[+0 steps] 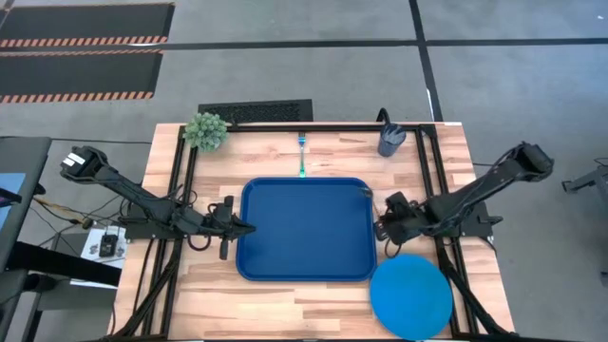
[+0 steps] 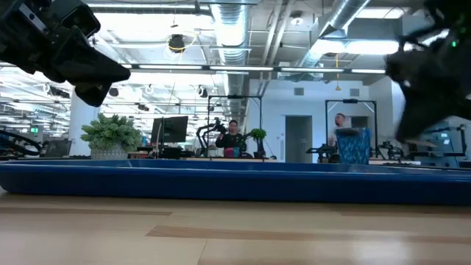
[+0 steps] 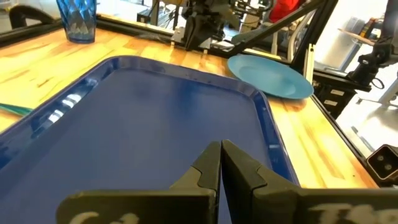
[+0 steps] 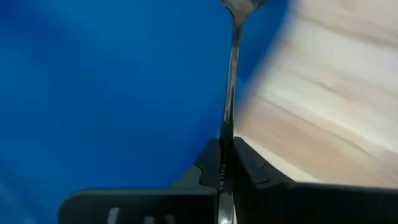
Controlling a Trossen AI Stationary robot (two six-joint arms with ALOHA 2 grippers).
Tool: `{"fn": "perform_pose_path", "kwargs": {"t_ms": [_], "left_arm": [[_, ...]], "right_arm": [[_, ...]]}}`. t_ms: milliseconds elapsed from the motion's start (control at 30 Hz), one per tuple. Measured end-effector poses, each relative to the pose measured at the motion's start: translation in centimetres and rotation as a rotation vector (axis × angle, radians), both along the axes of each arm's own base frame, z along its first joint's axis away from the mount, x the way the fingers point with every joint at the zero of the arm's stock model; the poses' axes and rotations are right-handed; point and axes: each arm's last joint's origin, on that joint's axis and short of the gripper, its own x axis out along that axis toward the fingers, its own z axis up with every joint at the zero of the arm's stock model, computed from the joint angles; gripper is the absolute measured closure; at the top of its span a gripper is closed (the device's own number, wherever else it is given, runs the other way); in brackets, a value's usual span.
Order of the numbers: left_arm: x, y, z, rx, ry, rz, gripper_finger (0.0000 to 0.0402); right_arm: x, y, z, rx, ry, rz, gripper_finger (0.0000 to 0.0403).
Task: Pick and place plate/cup/fork/spoon on tray
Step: Put the black spoon on the blue tray
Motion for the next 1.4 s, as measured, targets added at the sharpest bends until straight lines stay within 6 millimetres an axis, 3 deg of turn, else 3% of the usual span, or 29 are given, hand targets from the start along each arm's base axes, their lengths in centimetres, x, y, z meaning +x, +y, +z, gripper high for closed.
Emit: {"fn": "perform_pose_path", "kwargs": {"t_ms": [133,300,467,700,900,1100,1233,1400], "left_arm": [[0.2,-0.1,0.7,0.019,-0.068,-0.027,0.0401],[0.9,0.2,1.4,0.047,-0.170,-0.090,0.0401],[2.1,1.4,2.3,0.057,-0.315,-0.187,0.0401],[5.9,3.5,3.0,0.044,-0.306,-0.129,0.0382],[8.9,4.5,3.6,0.009,-0.294,-0.082,0.0304],[9.8,4.6,3.2,0.041,-0.212,-0.079,0.0239],[9.3,4.5,2.8,0.055,-0.101,-0.090,0.0239],[7.8,4.7,1.9,0.010,0.132,-0.061,0.0273]], "right_arm": [[1.8,1.0,0.9,-0.090,-0.169,0.131,0.0379],[5.5,1.1,2.4,-0.221,-0.402,0.311,0.0382],[8.9,-0.4,3.6,-0.305,-0.651,0.484,0.0382],[12.2,-3.1,1.9,-0.309,-0.836,0.558,0.0384],[13.5,-3.6,0.2,-0.317,-0.911,0.584,0.0392],[13.9,-3.6,-0.3,-0.316,-0.899,0.599,0.0390],[13.8,-3.6,-0.7,-0.303,-0.840,0.603,0.0388],[13.8,-3.6,-1.4,-0.296,-0.766,0.592,0.0389]]}}
